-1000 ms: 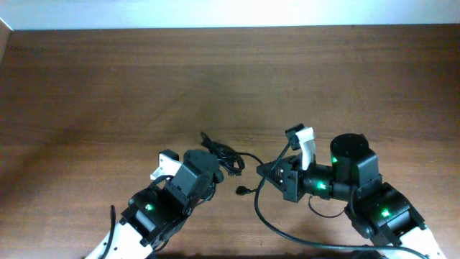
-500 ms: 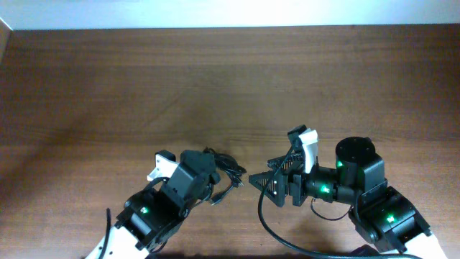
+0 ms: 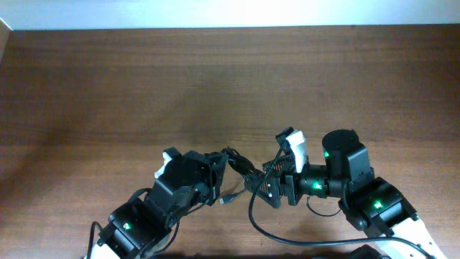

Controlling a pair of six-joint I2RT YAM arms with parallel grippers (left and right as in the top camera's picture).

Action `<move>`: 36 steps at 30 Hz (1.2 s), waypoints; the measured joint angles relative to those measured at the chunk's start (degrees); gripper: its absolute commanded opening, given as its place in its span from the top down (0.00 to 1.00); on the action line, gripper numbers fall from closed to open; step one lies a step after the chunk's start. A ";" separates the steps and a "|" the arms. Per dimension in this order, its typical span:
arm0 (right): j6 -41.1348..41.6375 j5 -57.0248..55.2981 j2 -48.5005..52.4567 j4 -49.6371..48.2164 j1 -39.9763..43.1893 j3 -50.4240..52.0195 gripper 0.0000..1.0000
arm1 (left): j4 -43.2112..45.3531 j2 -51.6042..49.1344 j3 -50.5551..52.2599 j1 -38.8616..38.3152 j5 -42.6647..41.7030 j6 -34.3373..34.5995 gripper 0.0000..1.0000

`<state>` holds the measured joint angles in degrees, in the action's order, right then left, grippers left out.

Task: Untangle cables

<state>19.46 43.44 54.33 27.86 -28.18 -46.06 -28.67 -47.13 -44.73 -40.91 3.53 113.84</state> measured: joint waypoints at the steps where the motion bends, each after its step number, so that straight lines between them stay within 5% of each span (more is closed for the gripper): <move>1: -0.74 0.66 0.00 0.02 0.02 0.00 0.11 | 0.31 0.00 0.00 0.00 -1.27 0.00 1.00; 7: -3.21 1.75 0.00 0.31 0.00 0.00 0.12 | 0.66 0.00 0.00 0.00 -7.50 0.00 1.00; 11: -3.43 1.90 0.00 1.01 0.00 0.00 0.22 | 3.56 0.00 0.09 0.00 -10.78 0.00 1.00; 14: -4.17 1.92 0.00 1.75 0.00 0.00 0.55 | 3.85 0.00 0.09 0.00 -12.00 0.00 1.00; 23: -4.90 1.90 0.00 1.79 0.02 0.00 0.53 | 6.51 -1.14 0.15 0.00 -17.70 -0.02 1.00; 26: -5.03 1.90 0.00 1.40 0.02 0.00 0.96 | 8.07 -2.69 0.17 0.00 -20.33 0.00 1.00; 33: -5.09 2.10 0.00 1.25 -0.09 0.00 0.96 | 8.76 -4.09 0.20 0.02 -22.18 0.00 1.00; 36: -3.80 1.86 0.04 0.44 -0.09 0.00 0.96 | 8.98 -4.09 0.20 0.00 -21.14 -0.22 0.85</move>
<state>15.66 45.30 54.37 28.29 -28.27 -46.06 -19.68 -51.22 -44.53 -40.91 -17.61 113.62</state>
